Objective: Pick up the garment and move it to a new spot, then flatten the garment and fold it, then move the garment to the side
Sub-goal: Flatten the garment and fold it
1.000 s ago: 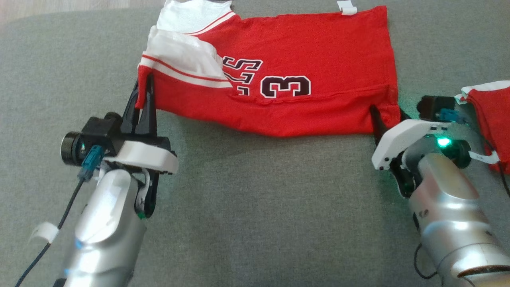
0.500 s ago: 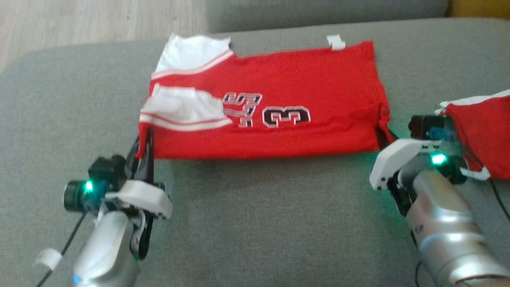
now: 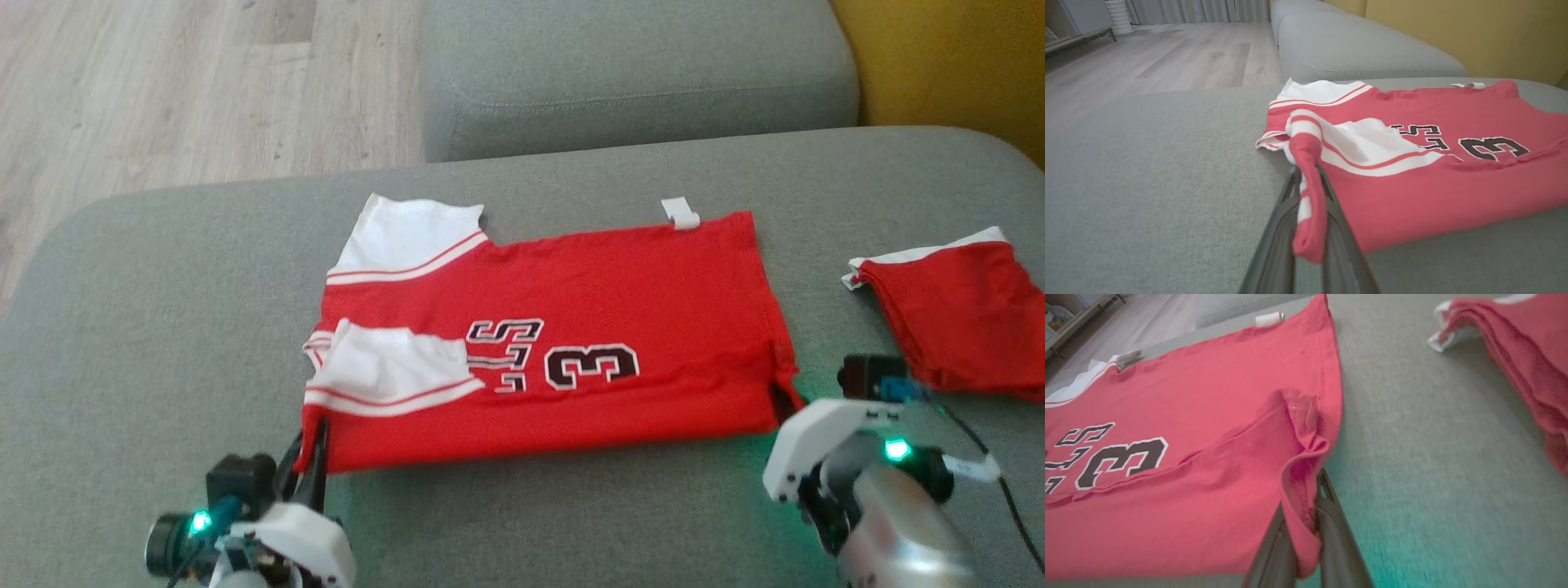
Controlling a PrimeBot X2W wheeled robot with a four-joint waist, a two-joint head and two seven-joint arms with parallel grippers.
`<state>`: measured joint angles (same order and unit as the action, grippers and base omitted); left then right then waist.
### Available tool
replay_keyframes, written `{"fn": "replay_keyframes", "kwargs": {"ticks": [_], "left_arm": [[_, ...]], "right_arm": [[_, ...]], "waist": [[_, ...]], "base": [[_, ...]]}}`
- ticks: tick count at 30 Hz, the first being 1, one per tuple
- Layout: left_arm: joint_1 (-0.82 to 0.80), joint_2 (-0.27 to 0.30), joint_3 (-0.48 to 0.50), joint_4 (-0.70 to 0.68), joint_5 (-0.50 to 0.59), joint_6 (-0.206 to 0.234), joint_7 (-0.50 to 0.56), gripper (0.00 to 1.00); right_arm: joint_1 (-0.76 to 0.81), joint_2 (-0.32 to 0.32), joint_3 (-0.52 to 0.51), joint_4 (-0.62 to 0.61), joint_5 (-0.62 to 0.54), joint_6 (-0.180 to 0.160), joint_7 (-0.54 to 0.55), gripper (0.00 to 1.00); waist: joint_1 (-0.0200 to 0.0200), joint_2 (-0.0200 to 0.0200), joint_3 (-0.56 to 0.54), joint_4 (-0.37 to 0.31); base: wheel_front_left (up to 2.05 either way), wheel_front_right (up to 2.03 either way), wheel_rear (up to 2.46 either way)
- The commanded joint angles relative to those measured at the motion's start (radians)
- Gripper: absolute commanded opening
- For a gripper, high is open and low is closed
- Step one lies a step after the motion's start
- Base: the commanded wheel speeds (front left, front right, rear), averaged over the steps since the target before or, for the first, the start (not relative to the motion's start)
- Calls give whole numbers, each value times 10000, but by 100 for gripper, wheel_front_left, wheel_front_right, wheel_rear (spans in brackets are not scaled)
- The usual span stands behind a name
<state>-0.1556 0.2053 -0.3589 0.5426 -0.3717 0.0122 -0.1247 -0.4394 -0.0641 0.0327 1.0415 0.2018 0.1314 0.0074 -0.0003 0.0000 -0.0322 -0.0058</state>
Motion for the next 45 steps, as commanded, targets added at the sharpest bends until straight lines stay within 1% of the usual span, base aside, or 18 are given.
{"fn": "replay_keyframes", "kwargs": {"ticks": [1,2,6,9,10,14,20,21,22,23,24,25,29,34,37,41,43,45], "left_arm": [[-216,319,333,-398,-103,143,49,0],[-216,319,333,-398,-103,143,49,0],[345,432,329,-788,-232,238,328,0],[611,497,405,-1135,-327,365,411,0],[740,508,412,-1352,-371,443,510,0],[854,536,287,-1615,-398,465,844,0],[786,573,84,-1651,-282,569,1170,0],[757,575,73,-1629,-270,597,1193,0],[725,577,69,-1602,-261,623,1198,5],[696,574,79,-1569,-257,661,1184,38],[665,565,99,-1544,-246,715,1131,90],[632,549,128,-1527,-238,770,1039,100],[496,440,220,-1610,-230,907,559,100],[225,385,333,-2058,-87,886,-658,100],[71,284,540,-2541,-27,859,-1196,100],[38,-29,991,-3598,163,791,-1359,100],[85,-174,1207,-4110,370,649,-1364,100],[-46,-84,1095,-4061,635,319,-1366,100]], "right_arm": [[58,-2,231,-595,96,-7,69,0],[58,-2,231,-595,96,-7,69,0],[1059,16,9,-1841,255,-7,547,0],[1774,48,-369,-3016,248,-7,969,0],[2221,78,-589,-3835,243,-7,1311,0],[2951,121,-798,-5291,208,-7,1991,0],[3561,135,-1000,-6534,387,-7,2363,0],[3610,136,-982,-6648,438,-7,2353,44],[3650,136,-1005,-6752,503,-7,2282,100],[3676,136,-1042,-6828,574,-7,2190,100],[3691,137,-1028,-6887,584,-7,2111,100],[3707,137,-1021,-6944,563,-7,2015,100],[3695,138,-1109,-7159,727,-7,1462,100],[3566,138,-642,-8002,952,-7,29,100],[3559,138,-335,-8437,761,-7,-815,100],[3635,138,26,-8571,844,-7,-1538,100],[3618,138,107,-8548,878,-7,-1724,100],[3509,138,161,-8550,923,-7,-1844,100]], "waist": [[3,0,-63,-53],[3,0,-63,-53],[3,0,-139,-144],[3,0,-139,-231],[3,0,-120,-288],[3,0,-46,-379],[3,0,56,-430],[3,0,74,-438],[3,0,92,-448],[3,0,107,-457],[3,0,119,-465],[3,0,126,-475],[3,0,148,-513],[3,0,203,-527],[3,0,257,-542],[3,0,375,-627],[3,0,510,-694],[3,0,734,-759]], "base": [[0,0,0],[0,0,0],[0,0,0],[0,0,0],[0,0,0],[0,0,0],[0,0,0],[0,0,0],[0,0,0],[0,0,0],[0,0,0],[0,0,0],[0,0,0],[0,0,0],[0,0,0],[0,0,0],[0,0,0],[0,0,0]]}}
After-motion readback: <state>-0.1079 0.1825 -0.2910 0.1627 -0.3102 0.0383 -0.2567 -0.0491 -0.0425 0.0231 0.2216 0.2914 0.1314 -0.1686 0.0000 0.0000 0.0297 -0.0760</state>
